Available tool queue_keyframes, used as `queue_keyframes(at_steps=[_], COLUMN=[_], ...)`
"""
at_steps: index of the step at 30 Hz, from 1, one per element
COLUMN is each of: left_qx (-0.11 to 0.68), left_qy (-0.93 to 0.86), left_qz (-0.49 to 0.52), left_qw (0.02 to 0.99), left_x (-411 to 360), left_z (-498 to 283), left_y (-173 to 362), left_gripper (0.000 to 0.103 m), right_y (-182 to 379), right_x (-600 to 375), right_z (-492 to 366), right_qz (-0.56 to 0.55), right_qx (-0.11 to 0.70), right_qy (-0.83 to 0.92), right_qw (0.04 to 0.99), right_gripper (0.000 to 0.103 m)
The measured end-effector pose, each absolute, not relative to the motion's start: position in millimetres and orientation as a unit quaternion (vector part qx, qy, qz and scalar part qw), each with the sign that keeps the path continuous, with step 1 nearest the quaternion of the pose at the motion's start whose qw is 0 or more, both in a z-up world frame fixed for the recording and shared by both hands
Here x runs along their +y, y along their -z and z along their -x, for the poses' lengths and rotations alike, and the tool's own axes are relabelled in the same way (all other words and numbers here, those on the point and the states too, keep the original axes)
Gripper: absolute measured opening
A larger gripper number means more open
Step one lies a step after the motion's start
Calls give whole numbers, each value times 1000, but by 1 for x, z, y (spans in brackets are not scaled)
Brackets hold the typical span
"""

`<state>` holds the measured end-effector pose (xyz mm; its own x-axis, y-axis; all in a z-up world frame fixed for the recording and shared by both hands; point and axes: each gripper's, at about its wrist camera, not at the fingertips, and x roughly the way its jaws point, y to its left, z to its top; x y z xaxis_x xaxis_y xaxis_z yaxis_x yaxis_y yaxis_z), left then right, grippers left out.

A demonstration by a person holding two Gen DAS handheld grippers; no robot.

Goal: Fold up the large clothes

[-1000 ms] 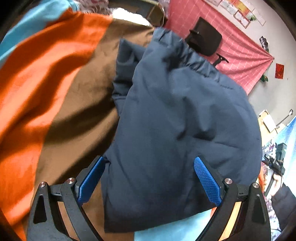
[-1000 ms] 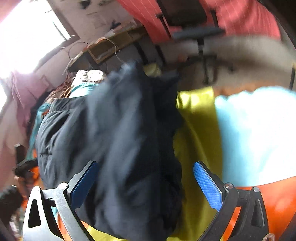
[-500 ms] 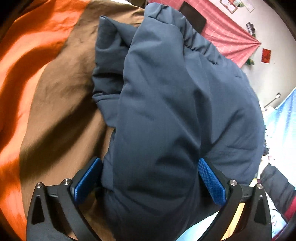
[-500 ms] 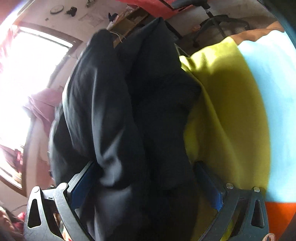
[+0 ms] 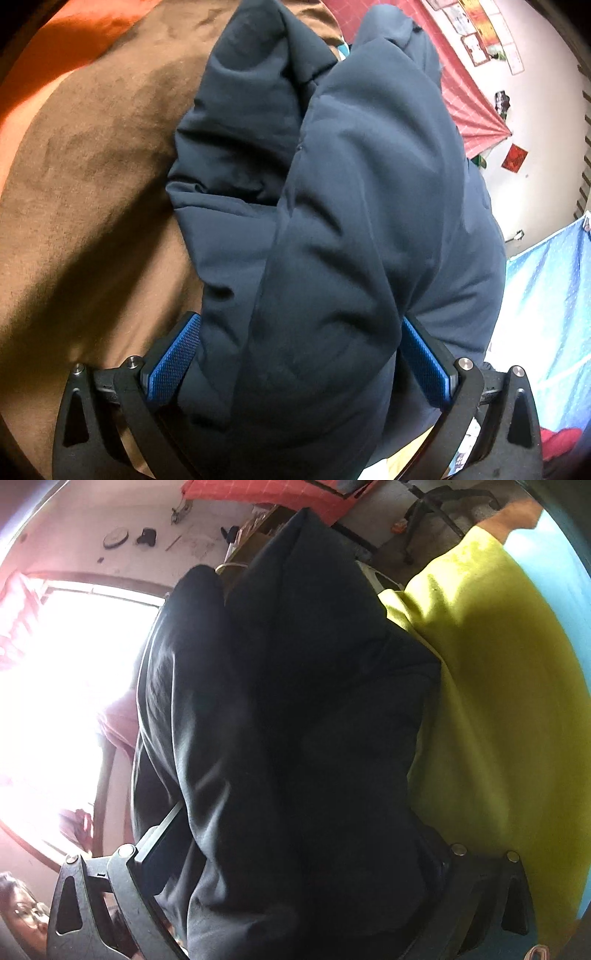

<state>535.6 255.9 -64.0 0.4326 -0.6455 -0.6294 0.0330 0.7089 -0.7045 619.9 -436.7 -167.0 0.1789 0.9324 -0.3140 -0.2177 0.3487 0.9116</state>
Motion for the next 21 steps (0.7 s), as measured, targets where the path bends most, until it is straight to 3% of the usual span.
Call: queue_keyframes(at_steps=[8,12,15,19,21], left_qx=[465,461,462,450,447], left_qy=[210,205,193,180,173], left_qz=[346,324,301,288,282], left_qw=[787,800,812,826,831], left_x=[230,220,216,209,204], left_z=[-528,-525,-523,-513,-510], left_y=[50,35,30,30,31], left_gripper=[101,99,91,70,64], right_y=[152,115,99,86,81], right_x=[-434,-405,-391,-379,-369], right_z=[-612,-592,-571,-539,-524], right_qz=[-379,-264,-209,-158,-116], right_qx=[483,484,474,441,425], right_qy=[-433,-415,-391,-367,-352], right_qw=[660,724,761,804,826], right_gripper=[103,103,103,103,103])
